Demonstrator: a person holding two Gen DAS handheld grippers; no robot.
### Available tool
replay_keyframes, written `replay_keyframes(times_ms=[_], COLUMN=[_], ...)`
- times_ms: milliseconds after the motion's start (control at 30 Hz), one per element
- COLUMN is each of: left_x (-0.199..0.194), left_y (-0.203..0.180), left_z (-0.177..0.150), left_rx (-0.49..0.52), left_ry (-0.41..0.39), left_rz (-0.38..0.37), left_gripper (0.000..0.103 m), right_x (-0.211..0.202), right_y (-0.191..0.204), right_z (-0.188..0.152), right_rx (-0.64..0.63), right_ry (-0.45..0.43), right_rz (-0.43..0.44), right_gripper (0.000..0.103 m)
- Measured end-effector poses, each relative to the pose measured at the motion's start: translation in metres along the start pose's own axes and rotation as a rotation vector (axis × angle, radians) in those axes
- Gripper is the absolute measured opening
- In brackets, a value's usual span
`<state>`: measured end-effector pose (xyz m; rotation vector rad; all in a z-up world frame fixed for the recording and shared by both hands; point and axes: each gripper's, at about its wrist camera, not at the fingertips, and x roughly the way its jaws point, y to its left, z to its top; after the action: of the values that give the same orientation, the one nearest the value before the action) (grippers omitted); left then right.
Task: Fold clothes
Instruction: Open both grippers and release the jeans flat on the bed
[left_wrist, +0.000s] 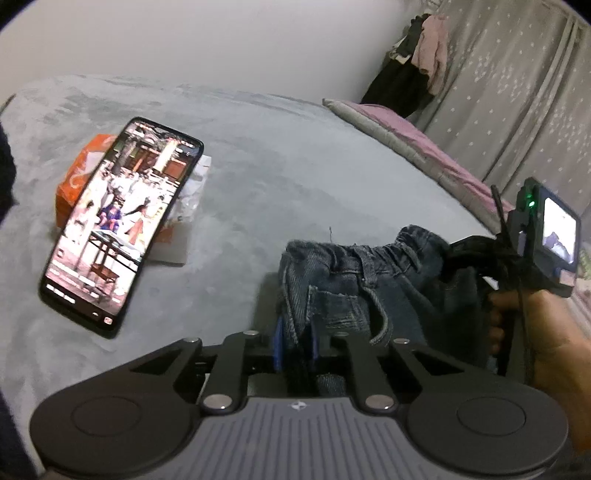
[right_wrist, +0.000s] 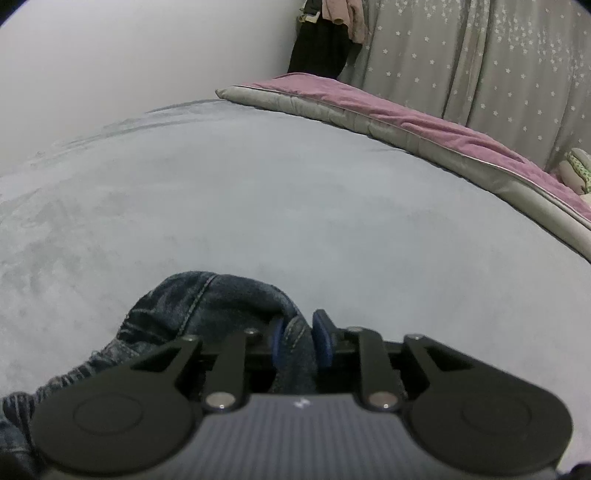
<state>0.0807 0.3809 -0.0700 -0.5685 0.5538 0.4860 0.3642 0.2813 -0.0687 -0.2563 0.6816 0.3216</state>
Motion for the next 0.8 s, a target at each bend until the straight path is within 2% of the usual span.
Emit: replay_keyframes(times_ms=[67,200,333,467,800], left_x=[-0.003,-0.009,-0.012,-0.018,-0.036], left_y=[-0.005,-0.008,-0.012,-0.016,-0.035], left_z=[0.000,0.001,0.004,0.003,-0.005], left_rx=[0.005,0.035,0.043,0.048,0.068], left_ry=[-0.021,-0.059,-0.059,-0.057,-0.076], left_rz=[0.009,0.027,0.017,0.001,-0.025], left_gripper=[0.039,0.050,0.058,0.064,0.067], right_x=[-0.008,-0.025,-0.044,-0.068,-0.136], right_y=[-0.001,-0.005,-0.017,-0.031,-0.071], right_z=[0.000,0.000,-0.001,-0.007,-0.026], right_rx=[-0.003,-0.009,0.012,0.027,0.087], right_ry=[-0.009,-0.019,-0.016,-0.019,-0.018], right_rz=[0.004,0.004,-0.003,-0.019,-0.052], right_gripper=[0.054,0.055,0.058,0.070,0.076])
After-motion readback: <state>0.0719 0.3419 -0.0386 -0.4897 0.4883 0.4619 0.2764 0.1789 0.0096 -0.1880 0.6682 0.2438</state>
